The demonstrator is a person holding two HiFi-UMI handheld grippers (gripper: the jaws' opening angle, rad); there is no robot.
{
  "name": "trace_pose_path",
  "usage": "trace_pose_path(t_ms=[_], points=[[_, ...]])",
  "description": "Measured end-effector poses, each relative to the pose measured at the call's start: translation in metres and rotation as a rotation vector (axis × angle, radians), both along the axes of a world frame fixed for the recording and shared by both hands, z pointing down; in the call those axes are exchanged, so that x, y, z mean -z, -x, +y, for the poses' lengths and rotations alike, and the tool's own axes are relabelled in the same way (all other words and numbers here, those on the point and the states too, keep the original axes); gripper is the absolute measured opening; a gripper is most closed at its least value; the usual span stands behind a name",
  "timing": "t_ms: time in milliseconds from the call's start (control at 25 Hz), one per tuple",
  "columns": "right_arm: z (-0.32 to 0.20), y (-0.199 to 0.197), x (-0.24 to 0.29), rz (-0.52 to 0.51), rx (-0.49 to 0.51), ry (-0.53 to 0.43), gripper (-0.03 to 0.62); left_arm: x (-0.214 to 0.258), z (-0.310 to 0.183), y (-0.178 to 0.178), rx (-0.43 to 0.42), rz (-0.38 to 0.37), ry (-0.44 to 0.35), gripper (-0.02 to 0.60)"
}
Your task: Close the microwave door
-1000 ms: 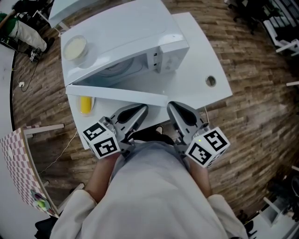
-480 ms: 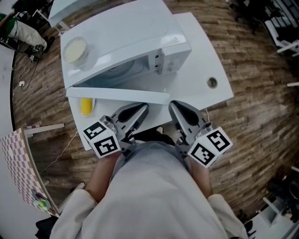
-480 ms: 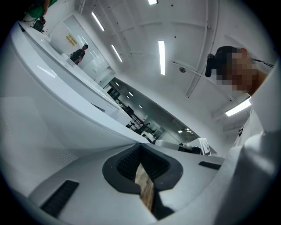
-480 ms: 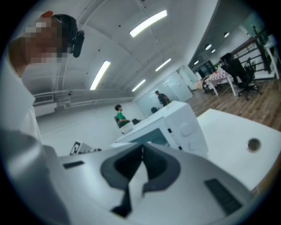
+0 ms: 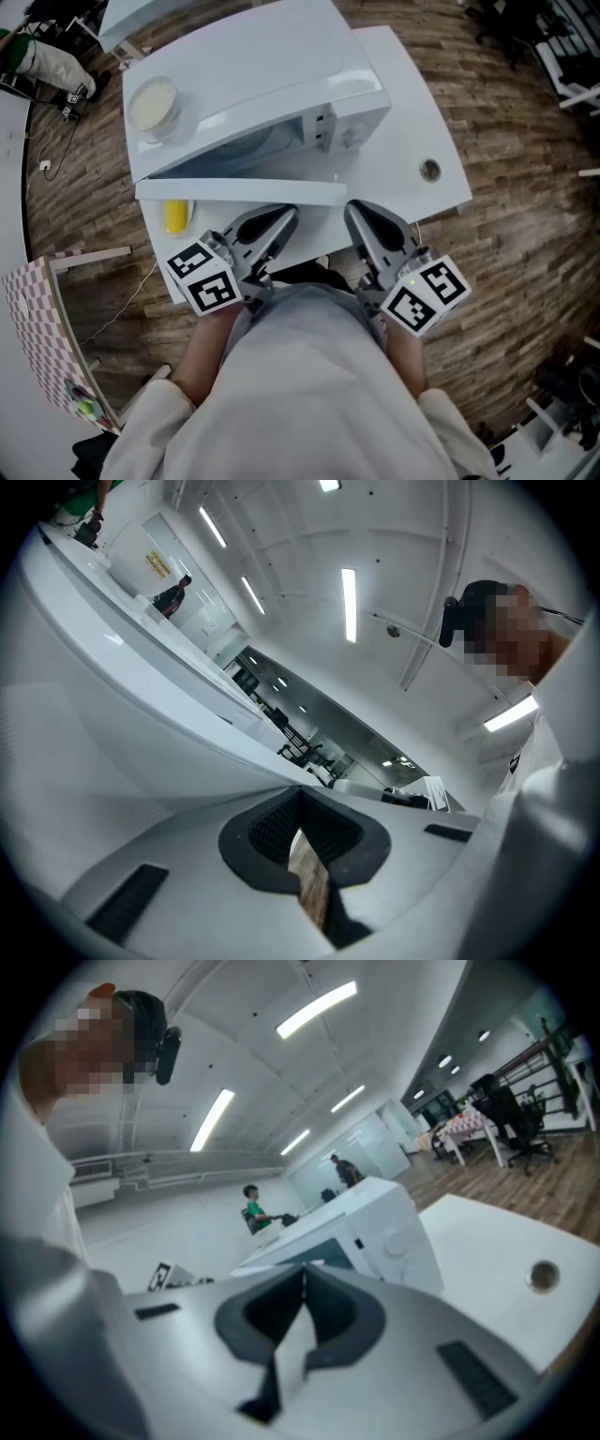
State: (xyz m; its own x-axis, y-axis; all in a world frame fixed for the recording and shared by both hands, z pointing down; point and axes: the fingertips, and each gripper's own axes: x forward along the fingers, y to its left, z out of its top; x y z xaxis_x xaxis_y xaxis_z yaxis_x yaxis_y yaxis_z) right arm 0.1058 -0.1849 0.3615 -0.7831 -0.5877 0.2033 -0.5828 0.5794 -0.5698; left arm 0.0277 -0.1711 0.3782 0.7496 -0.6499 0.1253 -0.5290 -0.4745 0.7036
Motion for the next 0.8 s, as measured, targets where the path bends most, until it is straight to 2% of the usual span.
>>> trace_pose_path(t_ms=[800], points=[[-0.025,0.004,-0.001,0.013,-0.026,0.009,0.023,0.002,-0.024,0.015,0.013,0.016,0.003,0.017]])
